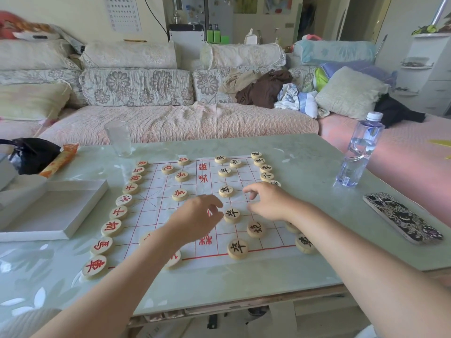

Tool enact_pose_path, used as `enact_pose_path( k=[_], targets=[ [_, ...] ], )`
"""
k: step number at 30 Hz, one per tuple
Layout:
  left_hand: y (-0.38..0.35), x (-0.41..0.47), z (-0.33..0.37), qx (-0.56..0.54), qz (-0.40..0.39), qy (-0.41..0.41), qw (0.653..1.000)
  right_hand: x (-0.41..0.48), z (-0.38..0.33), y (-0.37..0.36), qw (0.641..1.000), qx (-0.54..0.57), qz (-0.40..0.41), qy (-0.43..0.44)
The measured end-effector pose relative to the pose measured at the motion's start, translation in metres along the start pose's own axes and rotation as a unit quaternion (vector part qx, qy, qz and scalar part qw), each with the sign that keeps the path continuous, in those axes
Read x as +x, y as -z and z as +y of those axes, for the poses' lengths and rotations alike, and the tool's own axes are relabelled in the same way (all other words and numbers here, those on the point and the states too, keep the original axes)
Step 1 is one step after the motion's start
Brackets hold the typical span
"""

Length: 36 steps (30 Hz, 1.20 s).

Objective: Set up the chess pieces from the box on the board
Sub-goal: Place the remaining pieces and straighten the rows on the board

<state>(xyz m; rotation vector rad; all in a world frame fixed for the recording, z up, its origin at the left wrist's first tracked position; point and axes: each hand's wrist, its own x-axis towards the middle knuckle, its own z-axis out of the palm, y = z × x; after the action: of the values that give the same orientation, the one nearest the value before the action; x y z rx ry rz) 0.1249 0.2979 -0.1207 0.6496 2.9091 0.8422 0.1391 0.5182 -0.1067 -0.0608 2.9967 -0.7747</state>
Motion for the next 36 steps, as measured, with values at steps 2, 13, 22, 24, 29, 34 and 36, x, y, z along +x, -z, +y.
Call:
enact_pose_path(
  k=[2, 13, 22, 24, 29, 34, 36],
  targets=[
    [0.003, 0.017, -0.006, -0.001, 0.017, 0.02, 1.0, 0.021, -0.001, 0.001, 1.0, -0.004, 0.013, 0.004],
    [-0.005, 0.144, -0.025, 0.105, 0.051, 0.057, 0.992, 0.154, 0.026, -0.009, 0.999, -0.027, 0.016, -0.034],
    [-0.02, 0.211, -0.05, 0.126, 0.017, 0.051, 0.991, 0.209, 0.033, -0.018, 0.997, -0.071, -0.017, -0.003],
    [-0.025, 0.217, -0.05, 0.126, 0.009, 0.041, 0.991, 0.212, 0.029, -0.018, 0.998, -0.063, -0.021, 0.0],
    [-0.031, 0.22, -0.053, 0.142, 0.001, 0.015, 0.99, 0.214, 0.025, -0.022, 0.999, -0.041, -0.022, 0.0],
    [-0.029, 0.217, -0.054, 0.126, 0.006, 0.015, 0.992, 0.214, 0.024, -0.02, 0.999, -0.021, -0.026, -0.007],
    [-0.028, 0.216, -0.055, 0.124, 0.006, 0.009, 0.992, 0.215, 0.025, -0.013, 1.0, -0.001, -0.009, -0.016]
  ],
)
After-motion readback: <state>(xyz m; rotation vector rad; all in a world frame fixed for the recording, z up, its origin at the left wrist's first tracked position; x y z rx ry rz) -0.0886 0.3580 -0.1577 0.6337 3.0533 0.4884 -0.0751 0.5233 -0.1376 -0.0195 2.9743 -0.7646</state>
